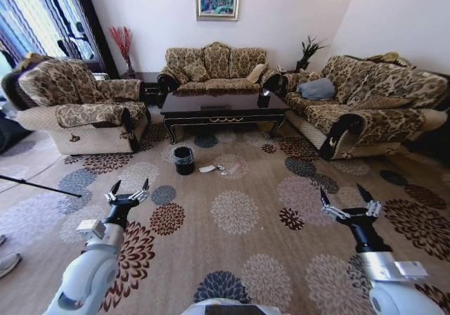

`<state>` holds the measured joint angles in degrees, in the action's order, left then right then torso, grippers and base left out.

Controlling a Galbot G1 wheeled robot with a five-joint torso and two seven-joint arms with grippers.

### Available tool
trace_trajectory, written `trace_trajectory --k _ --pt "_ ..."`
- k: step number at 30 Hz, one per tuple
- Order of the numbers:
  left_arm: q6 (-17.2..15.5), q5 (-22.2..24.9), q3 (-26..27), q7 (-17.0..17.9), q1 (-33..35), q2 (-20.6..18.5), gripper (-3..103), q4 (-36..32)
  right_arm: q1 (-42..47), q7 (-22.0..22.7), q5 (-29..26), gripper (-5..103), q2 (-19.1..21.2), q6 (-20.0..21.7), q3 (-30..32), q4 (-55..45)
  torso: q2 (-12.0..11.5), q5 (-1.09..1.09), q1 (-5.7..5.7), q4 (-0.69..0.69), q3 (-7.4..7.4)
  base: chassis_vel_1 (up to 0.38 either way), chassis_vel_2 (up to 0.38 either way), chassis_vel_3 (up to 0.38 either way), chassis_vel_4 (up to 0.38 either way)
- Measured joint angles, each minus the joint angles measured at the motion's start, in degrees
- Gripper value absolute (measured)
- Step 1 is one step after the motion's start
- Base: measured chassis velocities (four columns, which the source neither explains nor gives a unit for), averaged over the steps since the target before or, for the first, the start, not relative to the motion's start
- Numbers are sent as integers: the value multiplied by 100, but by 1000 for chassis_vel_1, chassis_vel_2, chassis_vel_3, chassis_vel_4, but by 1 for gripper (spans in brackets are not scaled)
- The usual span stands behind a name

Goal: Move to the front of the table and pick up the trash from the floor, then place it into the trash bin.

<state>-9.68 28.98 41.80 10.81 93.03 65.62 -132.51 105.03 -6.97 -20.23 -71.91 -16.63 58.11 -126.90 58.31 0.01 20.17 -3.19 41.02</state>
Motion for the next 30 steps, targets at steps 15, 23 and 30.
trace_trajectory --k 15,23,30 --pt "75 -4 53 -76 25 119 100 121 -17 -4 124 100 -188 -57 -108 182 -419 -1 -184 -1 -233 0 0 0 0" --pt "131 -69 33 -147 29 257 100 209 34 -52 196 100 -324 -143 -136 261 -600 -1 -262 0 -337 0 0 0 0" --pt "139 -61 52 -127 -44 220 100 234 -19 -23 205 100 -408 -137 -269 303 -811 -1 -357 0 -455 0 0 0 0"
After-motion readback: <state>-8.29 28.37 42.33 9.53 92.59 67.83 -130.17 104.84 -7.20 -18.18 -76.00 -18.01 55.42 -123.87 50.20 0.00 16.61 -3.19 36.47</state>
